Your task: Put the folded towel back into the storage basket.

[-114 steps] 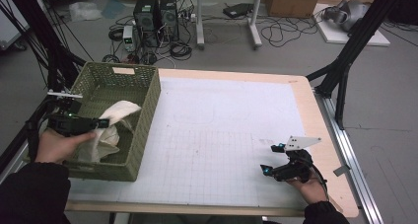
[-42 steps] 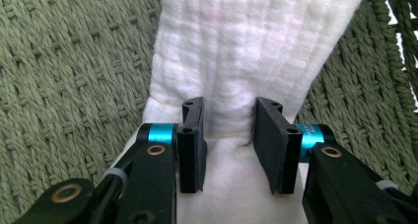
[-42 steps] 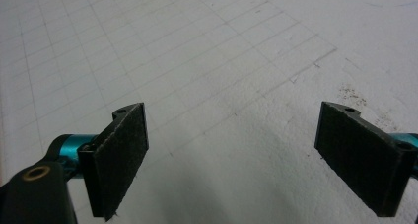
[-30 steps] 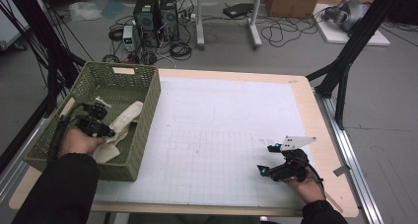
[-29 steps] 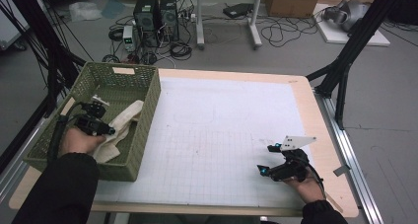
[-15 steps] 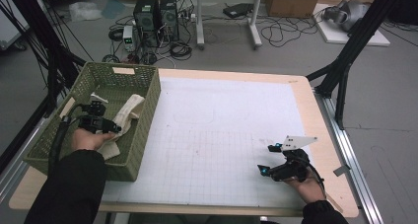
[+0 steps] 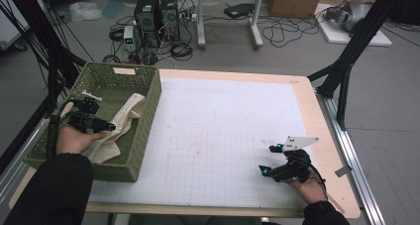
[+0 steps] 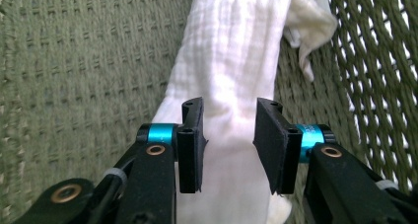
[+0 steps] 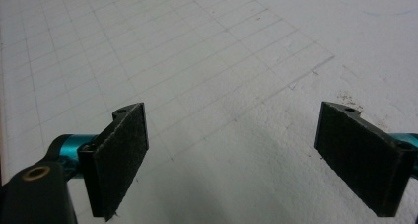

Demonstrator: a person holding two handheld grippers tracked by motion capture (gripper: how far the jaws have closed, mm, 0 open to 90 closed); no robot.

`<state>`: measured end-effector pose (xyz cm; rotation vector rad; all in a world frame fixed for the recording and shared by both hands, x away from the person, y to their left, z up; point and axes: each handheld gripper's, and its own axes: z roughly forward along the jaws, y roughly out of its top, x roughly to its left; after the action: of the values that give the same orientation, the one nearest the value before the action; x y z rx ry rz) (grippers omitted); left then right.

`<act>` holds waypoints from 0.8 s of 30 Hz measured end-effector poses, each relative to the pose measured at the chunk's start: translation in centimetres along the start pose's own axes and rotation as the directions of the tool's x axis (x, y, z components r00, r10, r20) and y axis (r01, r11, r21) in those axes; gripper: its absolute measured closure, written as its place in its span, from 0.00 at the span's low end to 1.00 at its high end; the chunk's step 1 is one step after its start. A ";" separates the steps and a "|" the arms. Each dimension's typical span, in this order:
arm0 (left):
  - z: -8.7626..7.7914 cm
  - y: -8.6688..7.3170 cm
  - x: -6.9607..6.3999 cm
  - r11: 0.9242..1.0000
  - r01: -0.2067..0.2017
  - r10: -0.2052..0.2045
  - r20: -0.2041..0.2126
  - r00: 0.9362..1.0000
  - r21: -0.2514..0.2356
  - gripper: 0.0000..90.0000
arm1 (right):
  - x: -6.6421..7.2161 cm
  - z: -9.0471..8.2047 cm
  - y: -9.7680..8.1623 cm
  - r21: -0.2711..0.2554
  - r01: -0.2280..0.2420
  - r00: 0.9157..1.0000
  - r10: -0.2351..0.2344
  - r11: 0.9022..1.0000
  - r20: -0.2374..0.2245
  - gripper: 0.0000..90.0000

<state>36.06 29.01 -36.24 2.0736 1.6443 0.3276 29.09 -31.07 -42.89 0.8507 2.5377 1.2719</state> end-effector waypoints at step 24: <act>3.4 0.1 -0.7 0.995 -0.044 0.039 0.060 0.997 0.085 0.98 | 0.0 0.0 0.0 -0.001 0.006 1.000 -0.006 1.000 0.003 0.14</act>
<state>37.51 27.62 -39.07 2.1625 1.6088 0.2111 29.08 -31.00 -42.88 0.8431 2.5352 1.2692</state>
